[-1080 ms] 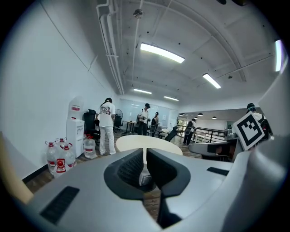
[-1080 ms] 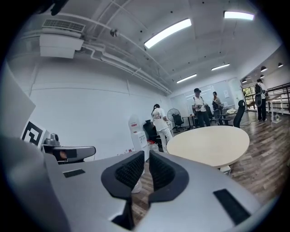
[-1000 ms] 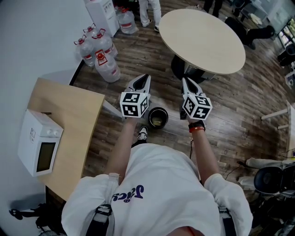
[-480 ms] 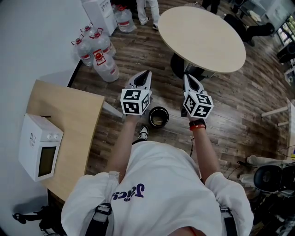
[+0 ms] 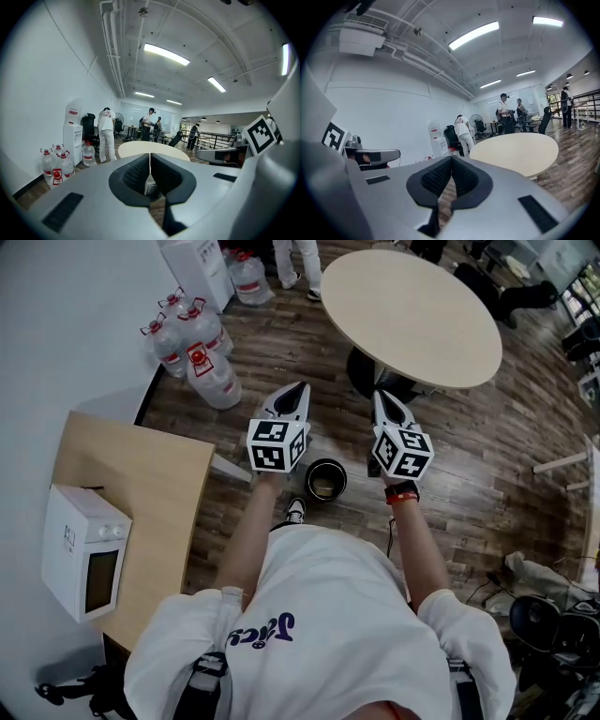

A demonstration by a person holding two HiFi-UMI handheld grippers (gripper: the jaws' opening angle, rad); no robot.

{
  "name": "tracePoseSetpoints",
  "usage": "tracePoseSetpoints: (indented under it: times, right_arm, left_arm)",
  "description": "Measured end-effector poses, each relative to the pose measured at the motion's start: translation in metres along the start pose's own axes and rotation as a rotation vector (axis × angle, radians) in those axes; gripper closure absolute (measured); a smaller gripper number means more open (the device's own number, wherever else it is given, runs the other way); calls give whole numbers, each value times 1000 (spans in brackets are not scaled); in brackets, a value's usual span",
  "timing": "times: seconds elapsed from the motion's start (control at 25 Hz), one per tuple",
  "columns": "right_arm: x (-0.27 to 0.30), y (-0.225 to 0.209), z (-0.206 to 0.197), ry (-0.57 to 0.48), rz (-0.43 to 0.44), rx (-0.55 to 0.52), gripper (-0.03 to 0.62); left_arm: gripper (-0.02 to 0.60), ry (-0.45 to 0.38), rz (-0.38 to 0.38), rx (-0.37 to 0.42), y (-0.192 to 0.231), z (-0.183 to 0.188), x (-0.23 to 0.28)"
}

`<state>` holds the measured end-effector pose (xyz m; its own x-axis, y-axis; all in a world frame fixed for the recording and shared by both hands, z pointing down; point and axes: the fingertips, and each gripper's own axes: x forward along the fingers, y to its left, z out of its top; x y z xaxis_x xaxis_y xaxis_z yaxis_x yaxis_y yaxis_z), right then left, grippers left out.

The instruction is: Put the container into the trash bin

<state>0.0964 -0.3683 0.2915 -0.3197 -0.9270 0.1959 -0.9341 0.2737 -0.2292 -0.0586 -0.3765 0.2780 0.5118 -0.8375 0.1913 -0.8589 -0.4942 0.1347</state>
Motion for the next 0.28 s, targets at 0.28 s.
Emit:
tracePoseSetpoints:
  times: [0.28]
  right_arm:
    - [26,-9,-12,33,-11,12,579]
  left_arm:
    - [560,21,-24,-69,17,-11,29]
